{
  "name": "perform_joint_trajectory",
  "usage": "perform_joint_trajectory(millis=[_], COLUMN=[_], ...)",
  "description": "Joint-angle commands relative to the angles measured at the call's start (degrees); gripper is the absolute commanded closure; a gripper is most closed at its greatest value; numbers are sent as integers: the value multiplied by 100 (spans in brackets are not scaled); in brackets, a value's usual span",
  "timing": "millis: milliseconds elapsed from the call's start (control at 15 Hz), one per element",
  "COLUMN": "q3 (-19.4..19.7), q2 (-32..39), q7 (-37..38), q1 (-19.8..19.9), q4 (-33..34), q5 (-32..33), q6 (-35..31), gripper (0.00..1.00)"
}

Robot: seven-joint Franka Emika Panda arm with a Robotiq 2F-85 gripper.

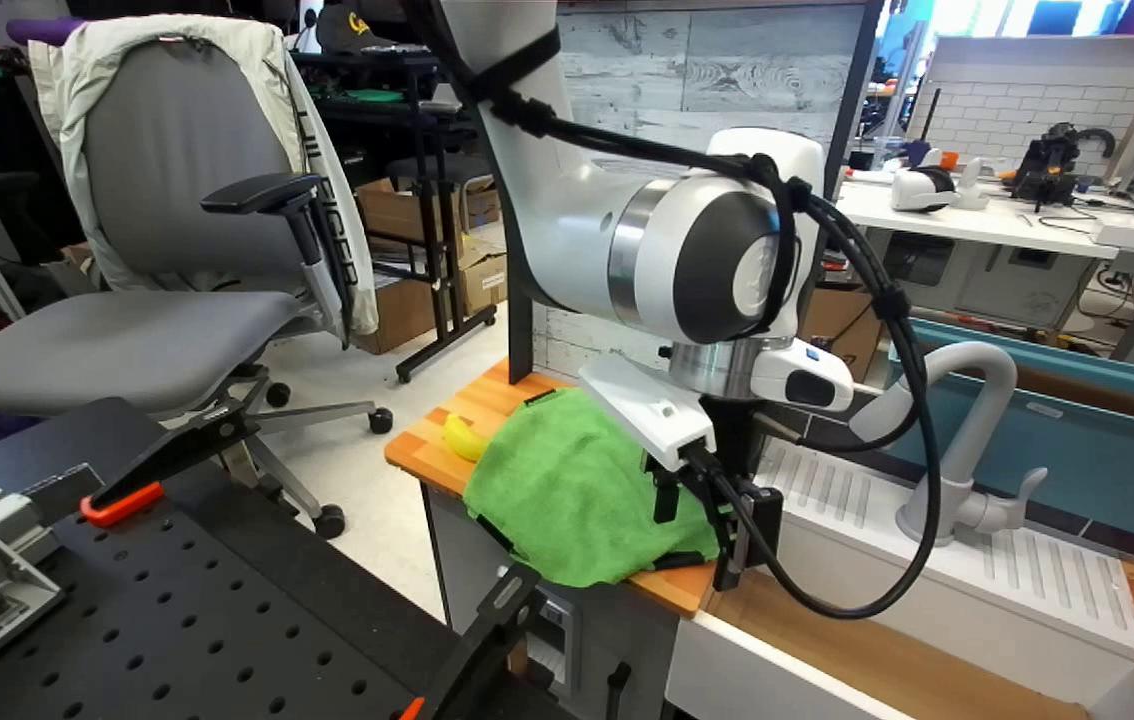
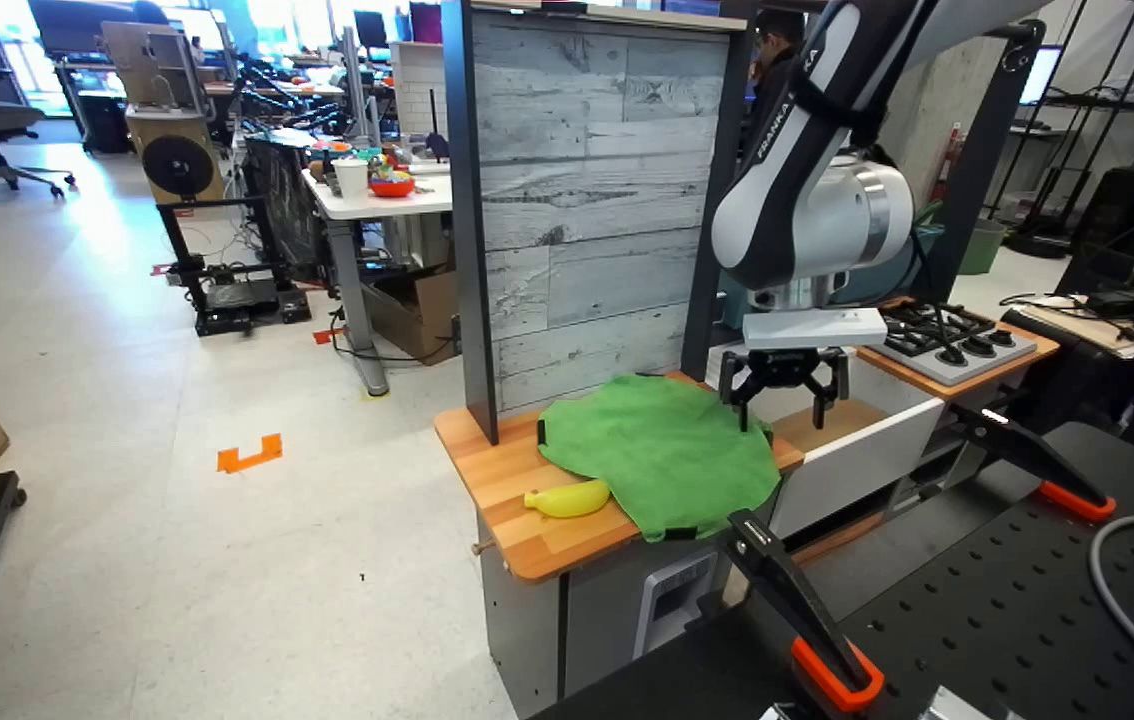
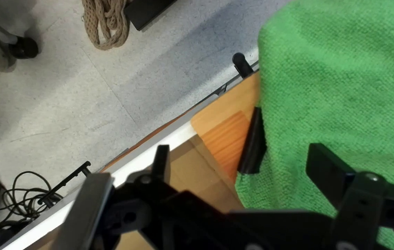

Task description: Fold the green towel in half twice

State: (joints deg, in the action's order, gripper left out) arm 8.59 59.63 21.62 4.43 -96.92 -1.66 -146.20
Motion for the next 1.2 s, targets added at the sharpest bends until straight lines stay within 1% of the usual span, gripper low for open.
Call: perform_joint_trajectory(millis=[0, 200, 267, 333, 400, 600, 867, 933, 1000, 1133], q3=[-28, -45, -57, -45, -34, -38, -32, -26, -21, -13], q2=[436, 639, 702, 754, 793, 887, 994, 1016, 1032, 1053], q7=[-151, -200, -221, -237, -244, -309, -383, -403, -416, -446], q1=[59, 110, 133, 129, 124, 153, 196, 211, 224, 237], q4=[585, 823, 911, 1003, 1064, 1255, 1473, 1524, 1560, 1608], q5=[-209, -222, -226, -211, -201, -188, -172, -165, -160, -146], q6=[131, 152, 183, 214, 225, 290, 409, 462, 489, 519], gripper=[0, 0, 25, 28, 34, 60, 90, 96, 100, 100])
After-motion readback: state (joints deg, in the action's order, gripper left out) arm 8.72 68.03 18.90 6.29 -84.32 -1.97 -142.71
